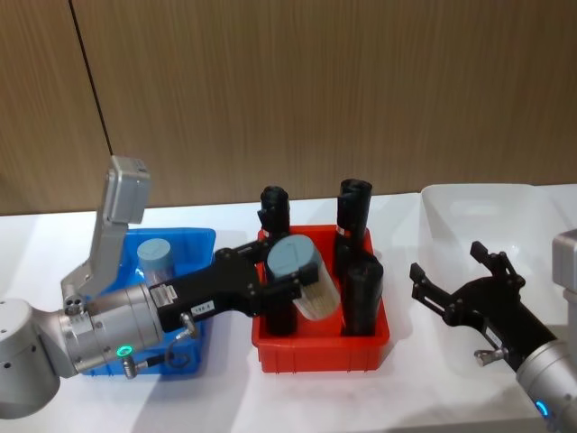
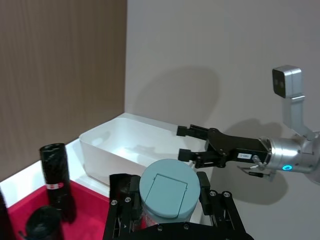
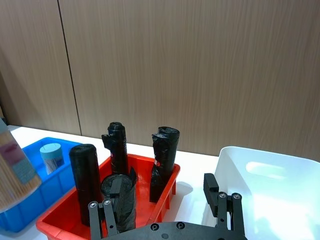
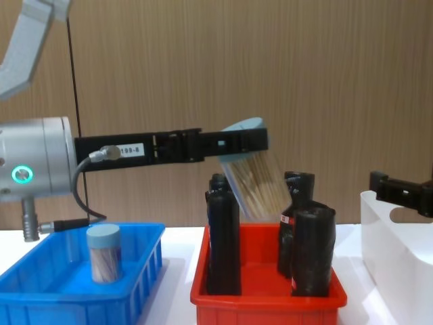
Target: Pick the cotton swabs from the blue box and place them into the white box.
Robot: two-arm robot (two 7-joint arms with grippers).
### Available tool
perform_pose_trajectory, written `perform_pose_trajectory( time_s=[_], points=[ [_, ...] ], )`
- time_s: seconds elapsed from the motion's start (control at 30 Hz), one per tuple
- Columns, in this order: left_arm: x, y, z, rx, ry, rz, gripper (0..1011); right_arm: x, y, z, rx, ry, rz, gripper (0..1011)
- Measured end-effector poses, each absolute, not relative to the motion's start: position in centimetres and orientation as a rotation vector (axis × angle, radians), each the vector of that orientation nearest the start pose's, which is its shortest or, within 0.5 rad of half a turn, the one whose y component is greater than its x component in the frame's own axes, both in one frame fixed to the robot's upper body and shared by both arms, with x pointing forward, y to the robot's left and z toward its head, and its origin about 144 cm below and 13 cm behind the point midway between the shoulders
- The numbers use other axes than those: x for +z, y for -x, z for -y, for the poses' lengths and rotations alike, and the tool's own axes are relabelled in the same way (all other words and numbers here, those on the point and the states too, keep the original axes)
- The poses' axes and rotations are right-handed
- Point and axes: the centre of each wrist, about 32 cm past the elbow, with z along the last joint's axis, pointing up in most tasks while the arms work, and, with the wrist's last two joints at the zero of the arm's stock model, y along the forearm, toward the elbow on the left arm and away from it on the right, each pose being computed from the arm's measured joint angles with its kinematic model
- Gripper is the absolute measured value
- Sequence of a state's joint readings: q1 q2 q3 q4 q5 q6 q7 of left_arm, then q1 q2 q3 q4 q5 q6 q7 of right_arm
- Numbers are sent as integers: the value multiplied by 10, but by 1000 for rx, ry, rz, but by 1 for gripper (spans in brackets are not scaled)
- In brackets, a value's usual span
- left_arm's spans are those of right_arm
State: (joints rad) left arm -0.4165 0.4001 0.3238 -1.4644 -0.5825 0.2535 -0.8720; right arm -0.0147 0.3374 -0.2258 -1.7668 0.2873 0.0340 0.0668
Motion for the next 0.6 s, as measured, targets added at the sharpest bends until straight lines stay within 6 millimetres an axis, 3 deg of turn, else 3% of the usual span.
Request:
perform_pose_trajectory(
  time_s=[0.6],
  points=[
    [1246, -560, -255, 359, 29, -136, 672, 1189, -443, 237, -1229, -26, 75, 1002]
  ],
)
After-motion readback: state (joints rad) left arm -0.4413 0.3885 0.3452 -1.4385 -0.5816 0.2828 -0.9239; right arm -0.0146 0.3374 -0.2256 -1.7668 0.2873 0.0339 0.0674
